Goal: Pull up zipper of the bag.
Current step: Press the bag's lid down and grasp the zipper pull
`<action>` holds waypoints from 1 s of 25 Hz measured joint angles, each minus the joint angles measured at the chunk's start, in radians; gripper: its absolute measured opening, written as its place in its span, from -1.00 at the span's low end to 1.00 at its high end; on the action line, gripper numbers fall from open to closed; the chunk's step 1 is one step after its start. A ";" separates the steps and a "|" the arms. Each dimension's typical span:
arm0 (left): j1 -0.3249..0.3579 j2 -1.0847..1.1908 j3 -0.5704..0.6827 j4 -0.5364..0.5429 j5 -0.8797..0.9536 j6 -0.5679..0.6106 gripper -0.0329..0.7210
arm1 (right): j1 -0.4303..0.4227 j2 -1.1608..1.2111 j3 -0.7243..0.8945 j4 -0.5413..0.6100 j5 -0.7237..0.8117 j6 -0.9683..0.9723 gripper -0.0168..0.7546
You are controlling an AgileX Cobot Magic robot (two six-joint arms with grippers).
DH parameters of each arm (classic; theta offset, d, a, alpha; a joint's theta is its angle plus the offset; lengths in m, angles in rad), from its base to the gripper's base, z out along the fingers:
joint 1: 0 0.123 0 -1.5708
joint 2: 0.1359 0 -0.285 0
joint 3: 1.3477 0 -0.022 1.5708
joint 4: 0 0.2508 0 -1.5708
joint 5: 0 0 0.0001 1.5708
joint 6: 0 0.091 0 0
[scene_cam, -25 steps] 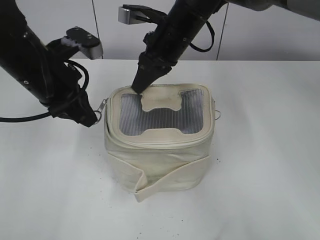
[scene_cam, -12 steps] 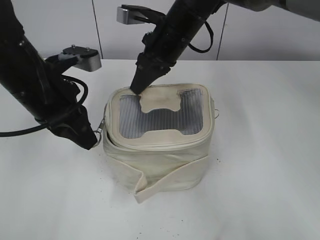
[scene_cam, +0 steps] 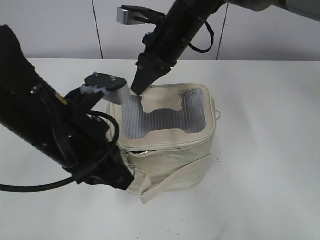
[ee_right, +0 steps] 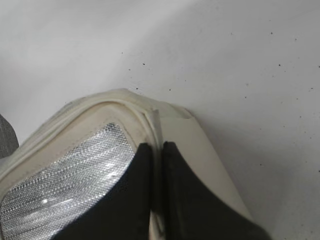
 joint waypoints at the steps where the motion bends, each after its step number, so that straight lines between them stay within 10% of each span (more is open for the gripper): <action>1: -0.026 0.000 0.001 -0.020 -0.037 -0.007 -0.92 | 0.000 0.000 0.000 0.000 0.000 0.000 -0.88; 12: -0.160 0.013 0.012 -0.196 -0.265 -0.063 -0.92 | 0.002 0.000 0.008 0.002 0.002 -0.003 -0.88; 25: -0.109 -0.058 0.012 0.261 -0.141 -0.621 -0.92 | -0.003 0.001 0.004 0.025 0.001 -0.001 -0.88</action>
